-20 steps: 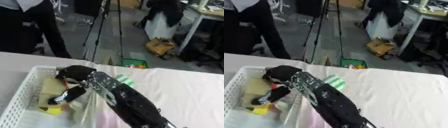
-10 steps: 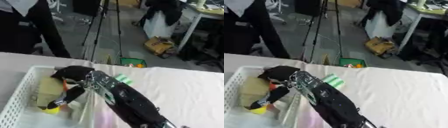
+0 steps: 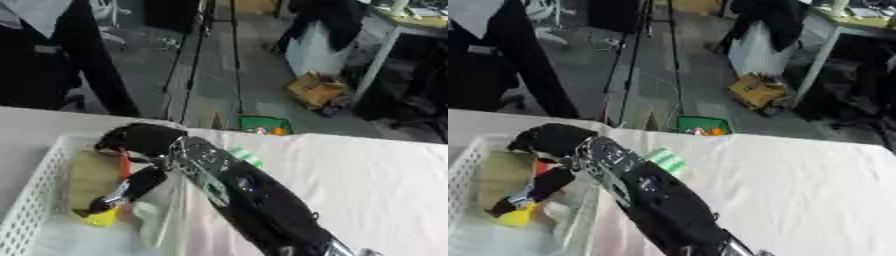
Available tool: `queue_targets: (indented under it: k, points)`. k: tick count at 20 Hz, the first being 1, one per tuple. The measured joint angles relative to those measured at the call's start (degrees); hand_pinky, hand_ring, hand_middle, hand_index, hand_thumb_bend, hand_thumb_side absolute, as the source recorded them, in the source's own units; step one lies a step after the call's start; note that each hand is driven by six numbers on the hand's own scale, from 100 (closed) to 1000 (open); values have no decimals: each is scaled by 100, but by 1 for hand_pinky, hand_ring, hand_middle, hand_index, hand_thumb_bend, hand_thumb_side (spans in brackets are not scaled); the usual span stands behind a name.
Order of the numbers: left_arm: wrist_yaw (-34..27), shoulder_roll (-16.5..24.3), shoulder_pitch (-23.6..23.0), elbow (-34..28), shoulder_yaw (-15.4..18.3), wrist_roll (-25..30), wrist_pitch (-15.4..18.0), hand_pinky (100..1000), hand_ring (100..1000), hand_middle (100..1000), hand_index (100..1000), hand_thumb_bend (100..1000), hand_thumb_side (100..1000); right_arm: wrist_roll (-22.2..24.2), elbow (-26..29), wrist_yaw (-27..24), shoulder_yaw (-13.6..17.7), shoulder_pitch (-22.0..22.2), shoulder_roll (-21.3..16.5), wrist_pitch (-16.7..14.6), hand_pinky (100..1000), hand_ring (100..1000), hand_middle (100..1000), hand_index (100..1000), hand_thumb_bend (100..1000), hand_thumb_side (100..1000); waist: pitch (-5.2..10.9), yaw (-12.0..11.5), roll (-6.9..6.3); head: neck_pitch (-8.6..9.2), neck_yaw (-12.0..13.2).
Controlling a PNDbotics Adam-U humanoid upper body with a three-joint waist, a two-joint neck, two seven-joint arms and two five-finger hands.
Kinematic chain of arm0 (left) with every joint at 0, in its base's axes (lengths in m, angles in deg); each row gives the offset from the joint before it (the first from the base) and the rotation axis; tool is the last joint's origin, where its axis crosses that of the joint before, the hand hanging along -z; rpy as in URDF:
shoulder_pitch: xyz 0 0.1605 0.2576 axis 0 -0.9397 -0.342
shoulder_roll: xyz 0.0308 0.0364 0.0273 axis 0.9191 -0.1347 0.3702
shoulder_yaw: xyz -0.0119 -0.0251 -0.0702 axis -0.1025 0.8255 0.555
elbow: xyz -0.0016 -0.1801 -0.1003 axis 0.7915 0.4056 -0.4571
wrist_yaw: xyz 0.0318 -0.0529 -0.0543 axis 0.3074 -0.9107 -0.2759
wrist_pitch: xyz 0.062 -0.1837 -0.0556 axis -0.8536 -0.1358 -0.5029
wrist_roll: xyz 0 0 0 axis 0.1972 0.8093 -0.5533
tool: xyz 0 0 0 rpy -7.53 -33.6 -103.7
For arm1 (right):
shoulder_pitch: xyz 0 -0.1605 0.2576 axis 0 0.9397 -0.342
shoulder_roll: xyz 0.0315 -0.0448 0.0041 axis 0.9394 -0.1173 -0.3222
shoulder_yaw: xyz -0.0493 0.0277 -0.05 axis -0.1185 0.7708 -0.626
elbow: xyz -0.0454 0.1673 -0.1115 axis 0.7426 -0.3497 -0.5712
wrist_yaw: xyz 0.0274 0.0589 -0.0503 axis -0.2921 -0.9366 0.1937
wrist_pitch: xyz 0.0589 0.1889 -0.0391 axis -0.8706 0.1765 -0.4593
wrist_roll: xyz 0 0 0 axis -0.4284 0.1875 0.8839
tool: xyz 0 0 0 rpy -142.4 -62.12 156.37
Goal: Pick up objects on the table and place them in the box.
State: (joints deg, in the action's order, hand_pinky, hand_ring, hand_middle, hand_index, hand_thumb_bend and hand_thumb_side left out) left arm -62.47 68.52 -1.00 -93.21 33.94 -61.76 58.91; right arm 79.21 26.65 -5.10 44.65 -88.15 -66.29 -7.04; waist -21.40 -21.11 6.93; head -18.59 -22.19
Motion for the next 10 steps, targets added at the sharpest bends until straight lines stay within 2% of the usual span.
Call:
queue_targets:
  k: [5,10]
  points:
    - [-1,1,-47,0,2,-6,-6,963,931,1000,916,100,1000,-50,431,-176,-31,-50,-165,34,983,969,920,1000,823,1000,96,85,-14,-6,59]
    - [-1,8,-93,0,7,-27,-4,963,932,1000,916,100,1000,73,970,-967,106,-47,-485,252,961,935,881,1000,801,1000,132,171,-78,-93,176]
